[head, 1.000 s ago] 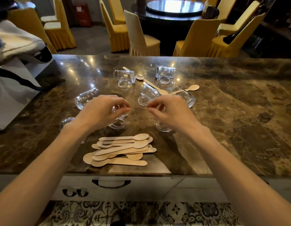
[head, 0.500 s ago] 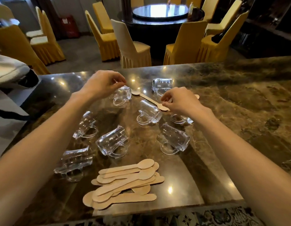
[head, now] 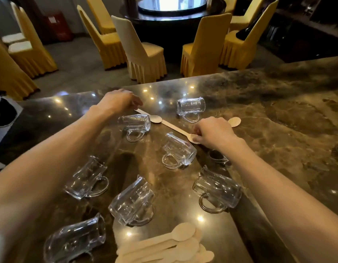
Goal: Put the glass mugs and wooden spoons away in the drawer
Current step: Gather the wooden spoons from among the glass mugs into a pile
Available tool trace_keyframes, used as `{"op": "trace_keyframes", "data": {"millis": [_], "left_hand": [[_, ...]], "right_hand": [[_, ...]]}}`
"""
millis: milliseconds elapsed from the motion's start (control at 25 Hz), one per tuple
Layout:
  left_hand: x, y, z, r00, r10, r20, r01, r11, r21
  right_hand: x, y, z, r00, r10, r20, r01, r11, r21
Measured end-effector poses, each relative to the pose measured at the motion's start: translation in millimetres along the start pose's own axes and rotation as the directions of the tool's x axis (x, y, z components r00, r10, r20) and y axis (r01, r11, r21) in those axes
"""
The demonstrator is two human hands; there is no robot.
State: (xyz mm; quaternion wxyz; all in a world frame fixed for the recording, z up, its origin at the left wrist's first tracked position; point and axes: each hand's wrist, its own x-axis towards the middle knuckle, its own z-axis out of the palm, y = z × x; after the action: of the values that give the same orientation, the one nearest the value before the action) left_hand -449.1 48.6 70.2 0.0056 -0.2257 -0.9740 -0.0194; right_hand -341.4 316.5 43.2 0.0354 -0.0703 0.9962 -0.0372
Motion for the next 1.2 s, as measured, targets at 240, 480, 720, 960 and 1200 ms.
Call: {"op": "trace_keyframes", "data": {"millis": [240,480,720,960,1200], "left_hand": [[32.8,-28.5,26.8,0.98,-0.105,0.17,0.11,0.994,-0.022],[37.4,-42.2,36.6,0.981,-0.083,0.177,0.086,0.996,-0.006],[34.0,-42.3,29.8,0.991,0.021,0.132,-0.014,0.999,-0.048],[13.5,-42.3,20.8,0.996,-0.088,-0.024,0.08,0.971,-0.225],[-24.9,-22.8,-6.0,0.987,-0.027,-0.159,-0.039,0.916,-0.4]], "right_hand": [[5.6,-1.7,8.9,0.999,0.034,-0.022,-0.033,0.998,0.057],[4.6,-3.4,12.6,0.993,0.069,-0.091,-0.062,0.995,0.082],[0.1,-8.6,14.1,0.986,0.074,-0.153,-0.056,0.991,0.12],[-9.5,-10.4,9.7,0.963,0.13,-0.234,-0.07,0.966,0.249],[-35.0,-16.1,-2.8,0.948,0.111,-0.298,-0.009,0.946,0.323]]}}
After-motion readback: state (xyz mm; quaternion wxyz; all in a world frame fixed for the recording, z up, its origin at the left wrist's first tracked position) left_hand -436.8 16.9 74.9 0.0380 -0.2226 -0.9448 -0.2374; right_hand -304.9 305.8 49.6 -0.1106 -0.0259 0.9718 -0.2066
